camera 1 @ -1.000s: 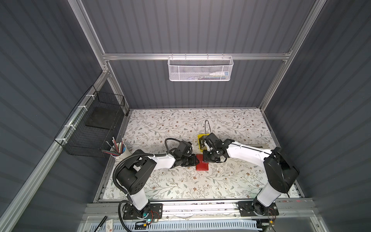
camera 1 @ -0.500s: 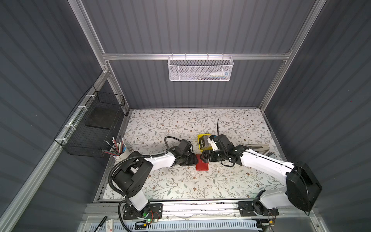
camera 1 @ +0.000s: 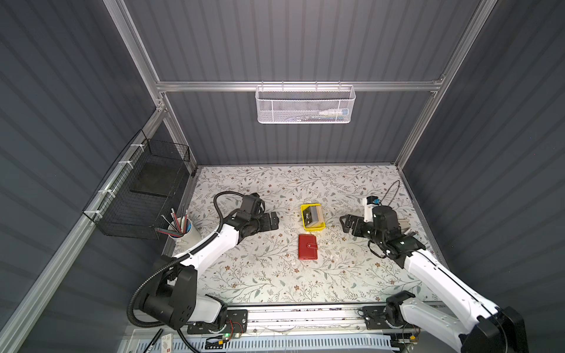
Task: Insert credit cards into a card holder
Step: Reset both arms
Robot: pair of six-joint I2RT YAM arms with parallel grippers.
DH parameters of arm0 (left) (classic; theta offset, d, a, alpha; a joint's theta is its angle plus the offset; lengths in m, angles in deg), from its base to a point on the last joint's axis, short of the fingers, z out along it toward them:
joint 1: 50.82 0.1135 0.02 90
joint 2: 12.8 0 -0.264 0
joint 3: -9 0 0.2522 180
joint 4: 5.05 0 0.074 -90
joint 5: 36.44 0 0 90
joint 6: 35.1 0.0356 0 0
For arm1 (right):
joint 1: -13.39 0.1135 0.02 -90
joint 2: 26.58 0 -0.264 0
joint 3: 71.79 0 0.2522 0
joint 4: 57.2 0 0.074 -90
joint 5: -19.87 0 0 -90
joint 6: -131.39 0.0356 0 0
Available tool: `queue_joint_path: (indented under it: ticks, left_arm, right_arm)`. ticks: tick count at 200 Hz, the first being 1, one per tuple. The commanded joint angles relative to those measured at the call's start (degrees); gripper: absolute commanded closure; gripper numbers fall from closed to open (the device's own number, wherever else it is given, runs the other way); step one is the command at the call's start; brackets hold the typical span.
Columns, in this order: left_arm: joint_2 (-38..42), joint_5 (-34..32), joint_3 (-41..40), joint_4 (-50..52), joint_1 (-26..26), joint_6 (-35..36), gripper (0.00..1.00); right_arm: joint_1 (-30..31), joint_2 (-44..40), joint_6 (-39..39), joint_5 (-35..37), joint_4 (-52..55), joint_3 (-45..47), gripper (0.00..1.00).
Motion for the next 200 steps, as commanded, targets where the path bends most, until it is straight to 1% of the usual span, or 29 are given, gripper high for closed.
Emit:
queue_joint_path:
  ticks: [1,11,20,28,38,51,68,82,94,103,113,127,135,155,164,174,200]
  left_arm:
    - [1.1,-5.7,-1.1,0.2,4.3,8.8,0.0]
    - [1.7,-7.8,-2.2,-2.0,6.3,10.8,0.0]
    - [2.5,-11.4,-3.3,-4.2,7.9,11.7,0.0]
    - [3.2,-12.1,-4.8,-7.3,9.5,13.4,0.0]
    - [3.9,-17.0,-6.3,-10.4,10.7,13.8,0.0]
    - [4.8,-24.1,-9.8,-16.4,11.5,16.8,0.0]
    - [5.0,-28.3,-15.5,-26.3,12.9,20.9,0.0]
    - [4.7,-30.2,-18.1,-31.1,13.8,21.6,0.0]
    - [4.1,-34.2,-20.9,-37.0,13.9,20.3,0.0]
    - [3.4,-33.1,-23.5,-43.2,14.4,21.4,0.0]
    - [1.9,-30.6,-25.0,-47.9,14.7,22.9,0.0]
    - [-1.1,-28.1,-24.8,-51.1,14.9,24.1,0.0]
    - [-3.0,-27.1,-24.7,-53.0,15.0,25.1,0.0]
    - [-8.5,-24.7,-26.1,-62.9,15.8,26.2,0.0]
    - [-9.2,-23.5,-24.9,-61.5,16.1,26.1,0.0]
    - [-10.9,-21.9,-24.9,-64.2,17.1,25.9,0.0]
    - [-16.0,-18.0,-24.4,-67.3,21.0,22.4,0.0]
  right_arm:
    - [-4.0,-2.5,-6.5,8.9,-7.5,4.5,0.01]
    - [-6.8,-2.8,-9.4,8.6,-10.9,6.1,0.01]
    - [-9.8,-2.5,-10.4,8.1,-12.2,6.4,0.01]
    - [-12.1,-1.7,-10.7,7.6,-12.3,6.1,0.01]
    - [-14.6,-0.4,-11.8,8.3,-13.4,6.1,0.01]
    - [-16.9,1.5,-14.2,8.5,-18.5,7.8,0.01]
    - [-19.6,4.8,-17.0,6.5,-25.3,9.7,0.01]
    - [-21.2,7.3,-18.7,4.9,-29.3,10.4,0.01]
    - [-22.1,9.3,-18.9,4.1,-34.0,11.6,0.01]
    - [-22.6,12.1,-18.9,3.4,-37.7,12.4,0.01]
    - [-22.9,14.4,-19.1,2.5,-41.8,13.3,0.01]
    - [-22.9,17.5,-19.4,2.0,-46.9,14.1,0.01]
    - [-22.9,17.8,-19.9,1.2,-47.0,13.7,0.01]
    - [-23.1,20.3,-20.0,0.7,-53.6,14.7,0.01]
    - [-23.1,22.2,-20.4,-0.5,-55.1,14.7,0.01]
    - [-23.0,24.2,-20.9,-1.7,-57.2,15.0,0.01]
    - [-23.0,28.8,-20.5,-1.0,-66.4,17.4,0.01]
